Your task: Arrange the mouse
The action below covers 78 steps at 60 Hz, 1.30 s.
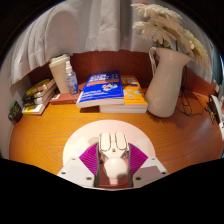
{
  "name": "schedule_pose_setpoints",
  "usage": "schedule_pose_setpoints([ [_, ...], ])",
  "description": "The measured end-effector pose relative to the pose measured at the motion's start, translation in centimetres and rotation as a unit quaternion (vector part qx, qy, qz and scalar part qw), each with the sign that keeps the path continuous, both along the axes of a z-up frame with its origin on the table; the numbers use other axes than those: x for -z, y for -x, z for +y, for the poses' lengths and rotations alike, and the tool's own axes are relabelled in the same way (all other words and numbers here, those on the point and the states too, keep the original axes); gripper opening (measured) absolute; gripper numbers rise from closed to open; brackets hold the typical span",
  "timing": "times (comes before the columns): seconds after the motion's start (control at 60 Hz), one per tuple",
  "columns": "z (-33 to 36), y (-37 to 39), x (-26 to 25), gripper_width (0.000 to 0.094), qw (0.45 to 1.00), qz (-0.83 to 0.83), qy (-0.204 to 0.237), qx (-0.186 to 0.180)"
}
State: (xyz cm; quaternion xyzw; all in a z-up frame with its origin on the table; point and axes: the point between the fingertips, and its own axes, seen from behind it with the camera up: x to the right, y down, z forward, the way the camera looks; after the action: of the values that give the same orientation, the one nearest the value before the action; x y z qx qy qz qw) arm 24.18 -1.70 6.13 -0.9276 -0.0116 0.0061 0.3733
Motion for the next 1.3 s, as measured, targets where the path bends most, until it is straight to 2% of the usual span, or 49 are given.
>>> schedule_pose_setpoints([
  [0.067, 0.1, 0.1, -0.3, 0.0415, 1.0, 0.006, -0.016, 0.004],
  [0.267, 0.3, 0.0, -0.2, 0.0552, 1.0, 0.002, -0.022, 0.005],
  [0.3, 0.2, 0.2, -0.3, 0.0623, 1.0, 0.003, -0.018, 0.005],
  [0.383, -0.2, 0.5, -0.6, 0.0877, 1.0, -0.005, -0.002, 0.003],
  [0.517, -1.3, 1.5, -5.4, 0.0865, 1.0, -0.026, -0.015, 0.0],
  [0.65, -3.8, 3.1, -12.6, 0.0872, 0.999, -0.034, -0.042, 0.001],
  [0.883, -9.8, 5.9, -23.5, 0.0863, 0.994, -0.023, -0.105, 0.006],
  [1.05, -14.3, 7.4, -26.6, 0.0861, 0.993, -0.027, -0.118, 0.005],
  [1.3, -19.8, 10.3, -26.6, 0.086, 0.994, -0.024, -0.108, -0.014],
])
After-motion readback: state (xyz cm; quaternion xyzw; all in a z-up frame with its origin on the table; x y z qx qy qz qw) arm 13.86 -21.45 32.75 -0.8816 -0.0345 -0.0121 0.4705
